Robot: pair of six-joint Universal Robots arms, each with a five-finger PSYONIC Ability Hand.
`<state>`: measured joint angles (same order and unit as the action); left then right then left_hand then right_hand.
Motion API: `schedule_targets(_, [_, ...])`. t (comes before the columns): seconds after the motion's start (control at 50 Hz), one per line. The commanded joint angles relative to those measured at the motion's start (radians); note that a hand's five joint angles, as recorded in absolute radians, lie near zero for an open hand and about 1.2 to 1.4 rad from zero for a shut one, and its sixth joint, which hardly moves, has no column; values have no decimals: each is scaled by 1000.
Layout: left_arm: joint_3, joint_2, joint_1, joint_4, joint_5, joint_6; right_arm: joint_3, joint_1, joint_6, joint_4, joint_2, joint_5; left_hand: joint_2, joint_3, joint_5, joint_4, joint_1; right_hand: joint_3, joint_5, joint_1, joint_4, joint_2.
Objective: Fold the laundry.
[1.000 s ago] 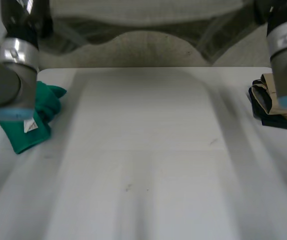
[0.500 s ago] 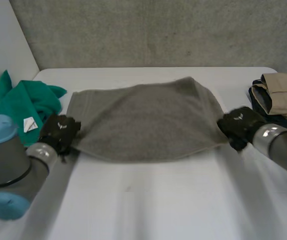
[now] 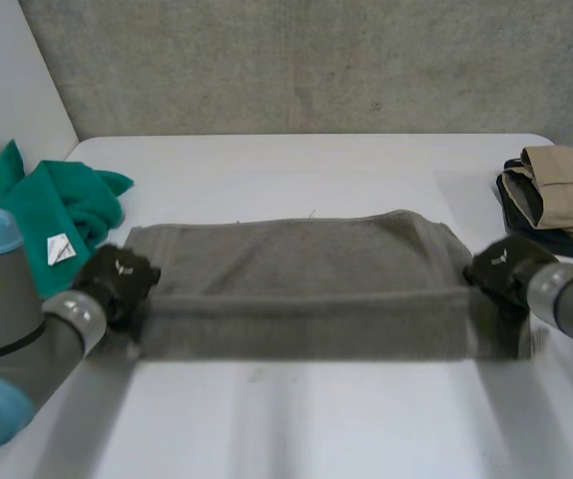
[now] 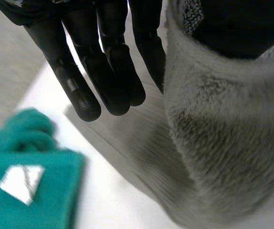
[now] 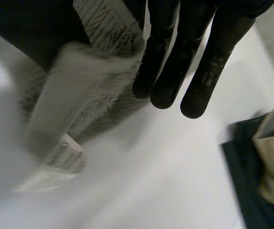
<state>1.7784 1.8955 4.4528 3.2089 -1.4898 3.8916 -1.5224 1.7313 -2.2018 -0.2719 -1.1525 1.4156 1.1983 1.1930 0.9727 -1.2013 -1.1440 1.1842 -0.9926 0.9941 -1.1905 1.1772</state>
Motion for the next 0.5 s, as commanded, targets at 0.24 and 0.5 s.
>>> schedule_targets(0.24, [-783, 218, -27, 544, -23, -181, 568, 77, -167, 859, 86, 68, 198, 203, 249, -195, -252, 212, -229, 402, -206, 219])
schedule_targets(0.5, [-610, 143, 29, 585, -6, -317, 461, 83, -184, 847, 62, 62, 198, 203, 249, -195, -252, 212, -229, 402, -206, 219])
